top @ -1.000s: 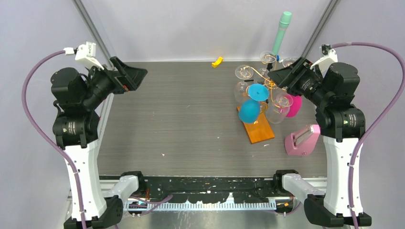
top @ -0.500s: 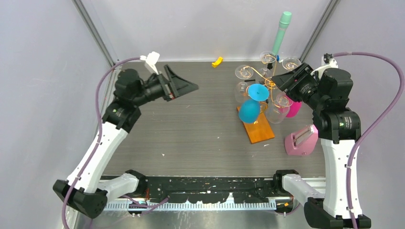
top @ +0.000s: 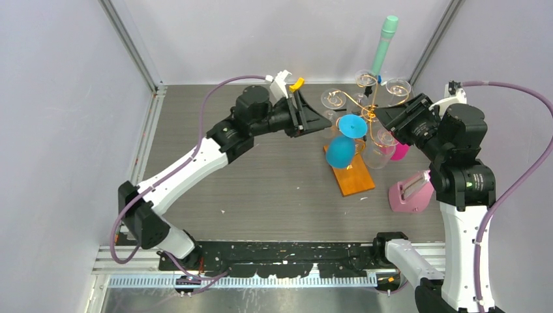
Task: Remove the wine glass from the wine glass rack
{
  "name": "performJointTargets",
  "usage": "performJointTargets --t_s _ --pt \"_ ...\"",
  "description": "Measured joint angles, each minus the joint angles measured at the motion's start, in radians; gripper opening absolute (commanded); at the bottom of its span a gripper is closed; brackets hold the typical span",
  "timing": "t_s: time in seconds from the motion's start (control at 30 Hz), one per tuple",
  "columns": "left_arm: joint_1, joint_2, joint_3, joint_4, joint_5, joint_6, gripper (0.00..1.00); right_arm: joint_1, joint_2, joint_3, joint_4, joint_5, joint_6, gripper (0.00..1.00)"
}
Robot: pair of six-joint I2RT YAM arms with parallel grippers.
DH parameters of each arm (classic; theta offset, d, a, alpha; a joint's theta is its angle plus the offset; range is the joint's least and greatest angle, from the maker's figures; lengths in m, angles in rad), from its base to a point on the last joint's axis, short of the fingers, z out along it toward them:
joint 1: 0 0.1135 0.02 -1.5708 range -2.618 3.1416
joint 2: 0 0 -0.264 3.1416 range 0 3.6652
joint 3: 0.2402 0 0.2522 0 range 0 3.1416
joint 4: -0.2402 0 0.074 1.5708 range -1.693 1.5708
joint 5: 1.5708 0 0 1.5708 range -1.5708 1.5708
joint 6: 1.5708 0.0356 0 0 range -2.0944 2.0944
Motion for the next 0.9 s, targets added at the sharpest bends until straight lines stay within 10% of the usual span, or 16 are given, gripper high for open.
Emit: performJointTargets --t_s 0.9 --pt "-0.055 0.146 0.144 -0.007 -0.061 -0.139 0.4 0.0 -0.023 -0.04 0.036 -0.041 0.023 0.29"
